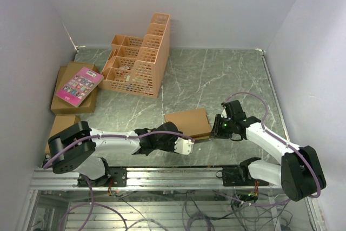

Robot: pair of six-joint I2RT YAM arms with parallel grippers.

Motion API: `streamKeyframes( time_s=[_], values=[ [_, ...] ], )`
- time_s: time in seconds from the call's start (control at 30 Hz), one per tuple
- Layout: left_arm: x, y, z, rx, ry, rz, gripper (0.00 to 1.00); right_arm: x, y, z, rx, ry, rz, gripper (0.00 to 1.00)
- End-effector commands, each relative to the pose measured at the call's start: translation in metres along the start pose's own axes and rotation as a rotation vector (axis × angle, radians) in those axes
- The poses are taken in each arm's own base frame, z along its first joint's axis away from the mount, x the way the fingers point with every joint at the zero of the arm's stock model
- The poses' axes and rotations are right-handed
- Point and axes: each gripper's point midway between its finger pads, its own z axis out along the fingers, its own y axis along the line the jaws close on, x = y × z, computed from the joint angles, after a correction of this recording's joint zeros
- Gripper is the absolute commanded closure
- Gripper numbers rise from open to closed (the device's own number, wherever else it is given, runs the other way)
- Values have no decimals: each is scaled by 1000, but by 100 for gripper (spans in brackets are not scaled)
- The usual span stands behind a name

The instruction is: Fold the paper box

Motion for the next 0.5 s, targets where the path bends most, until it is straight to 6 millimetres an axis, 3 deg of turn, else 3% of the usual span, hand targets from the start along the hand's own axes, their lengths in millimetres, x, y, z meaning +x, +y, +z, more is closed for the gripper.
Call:
streamKeyframes(
  time_s=[0.0,0.27,0.47],
  values=[
    [-2,-8,2,45,-1,-20,44,-5,-2,-1,29,-10,-34,73],
    [-2,-8,2,48,-2,-22,44,0,-5,4,52,5,-49,67],
    [-2,-8,2,50,-2,-23,44,4,1,6,36,-3,-98,70]
  ],
)
